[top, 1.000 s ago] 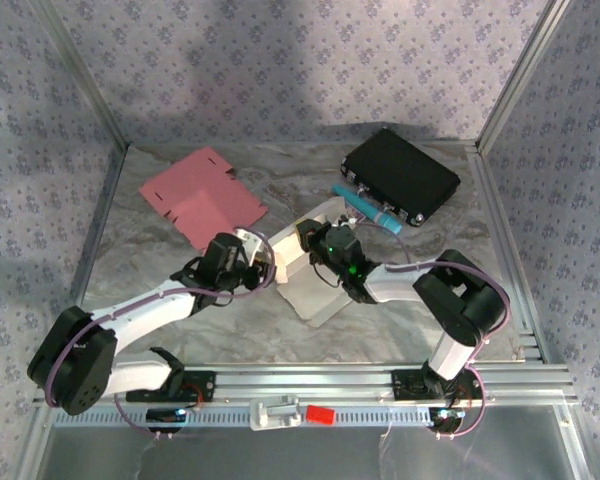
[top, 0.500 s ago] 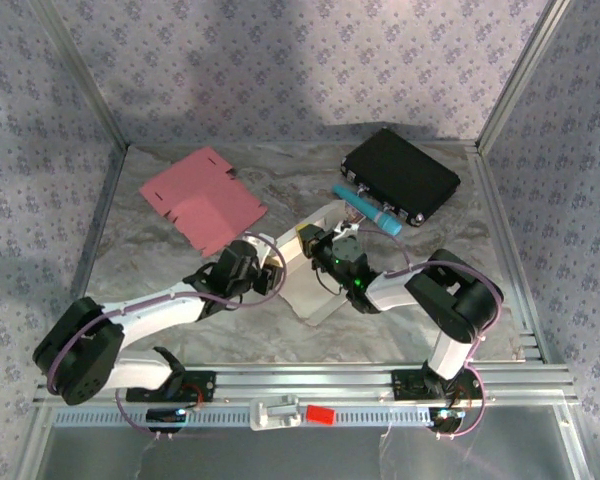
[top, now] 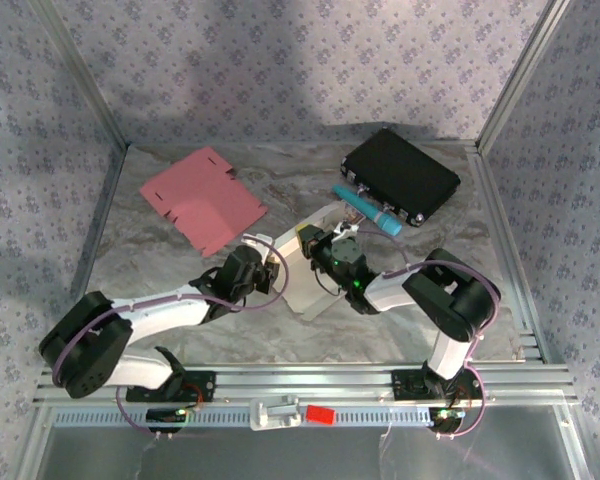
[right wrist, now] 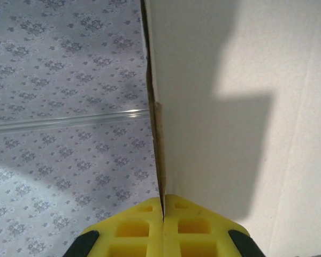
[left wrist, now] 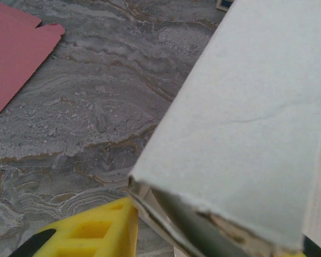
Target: Fold the paper box
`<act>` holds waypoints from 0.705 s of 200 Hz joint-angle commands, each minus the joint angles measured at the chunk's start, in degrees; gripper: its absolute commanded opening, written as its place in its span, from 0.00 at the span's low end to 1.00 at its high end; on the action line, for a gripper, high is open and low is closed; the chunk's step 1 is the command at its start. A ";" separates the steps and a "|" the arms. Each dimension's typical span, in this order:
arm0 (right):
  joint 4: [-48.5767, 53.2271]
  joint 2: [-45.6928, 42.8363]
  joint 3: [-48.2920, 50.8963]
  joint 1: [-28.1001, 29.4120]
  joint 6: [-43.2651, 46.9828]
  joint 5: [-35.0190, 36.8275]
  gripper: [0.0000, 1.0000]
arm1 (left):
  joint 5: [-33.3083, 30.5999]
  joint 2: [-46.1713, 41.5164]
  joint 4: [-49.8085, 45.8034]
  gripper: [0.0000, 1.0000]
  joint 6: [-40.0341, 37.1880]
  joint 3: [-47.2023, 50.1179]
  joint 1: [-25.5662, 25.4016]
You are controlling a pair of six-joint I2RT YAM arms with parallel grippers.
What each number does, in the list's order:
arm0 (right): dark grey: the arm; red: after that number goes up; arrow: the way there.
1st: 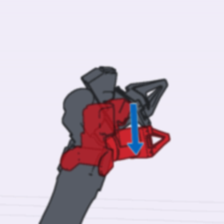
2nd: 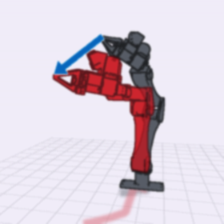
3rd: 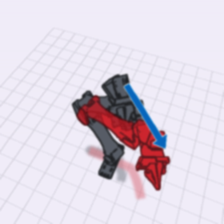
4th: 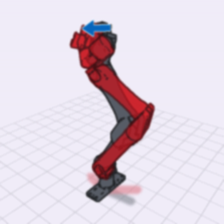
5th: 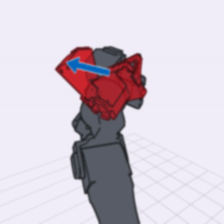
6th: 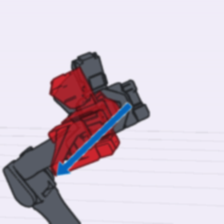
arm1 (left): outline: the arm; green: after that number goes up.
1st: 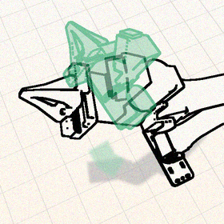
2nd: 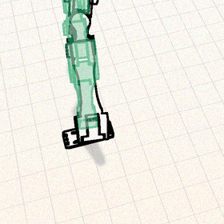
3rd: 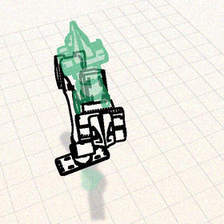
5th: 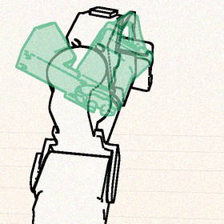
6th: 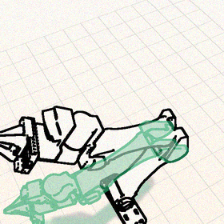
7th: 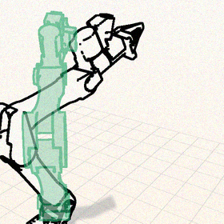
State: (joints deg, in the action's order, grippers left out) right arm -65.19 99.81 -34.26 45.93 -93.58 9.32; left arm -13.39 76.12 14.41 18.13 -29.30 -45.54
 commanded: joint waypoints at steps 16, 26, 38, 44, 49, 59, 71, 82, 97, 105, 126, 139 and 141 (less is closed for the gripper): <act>-2.86 2.96 -0.98 1.79 0.84 1.97 0.00 | -2.97 2.08 2.89 0.32 2.60 -1.52 -0.42; -3.64 3.90 -1.12 1.93 1.44 2.17 0.00 | -3.18 2.19 3.12 0.33 2.74 -1.47 -0.34; -5.20 5.38 -1.29 1.94 2.30 2.17 0.00 | -3.16 2.34 3.19 0.33 2.83 -1.48 -0.37; -6.18 6.09 -1.38 1.95 2.73 2.10 0.00 | -3.17 2.33 3.15 0.33 2.87 -1.47 -0.40; -7.06 6.63 -1.51 1.88 3.27 2.06 0.00 | -3.23 2.28 3.09 0.33 2.88 -1.47 -0.40; -8.09 7.32 -1.80 1.80 4.32 1.55 0.00 | -3.22 2.17 3.08 0.33 2.87 -1.33 -0.35; -8.71 7.68 -2.03 1.75 5.94 0.81 0.00 | -3.43 1.94 2.91 0.33 2.96 -1.20 -0.35; -8.68 7.77 -1.89 1.76 7.65 0.19 0.00 | -3.87 1.61 2.67 0.33 3.05 -0.98 -0.38; -8.61 7.81 -1.48 1.67 9.35 -0.66 0.00 | -4.26 1.19 2.52 0.33 3.08 -0.83 -0.38; -8.83 7.93 -1.26 1.70 9.77 -0.78 0.00 | -4.43 1.23 2.38 0.32 3.11 -0.76 -0.37; -9.65 8.46 -0.81 1.84 11.02 -1.34 0.00 | -4.32 1.48 2.50 0.32 3.29 -0.93 -0.32; -9.61 8.88 -0.81 2.00 11.73 -1.54 0.00 | -4.49 1.90 2.48 0.32 3.71 -1.24 -0.29; -9.65 8.97 -0.81 2.11 11.79 -1.53 0.00 | -4.53 1.99 2.47 0.31 3.76 -1.32 -0.26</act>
State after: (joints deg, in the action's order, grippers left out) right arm -75.40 107.00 -35.88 46.81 -85.62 10.94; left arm -16.84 77.80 15.64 20.84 -29.32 -45.54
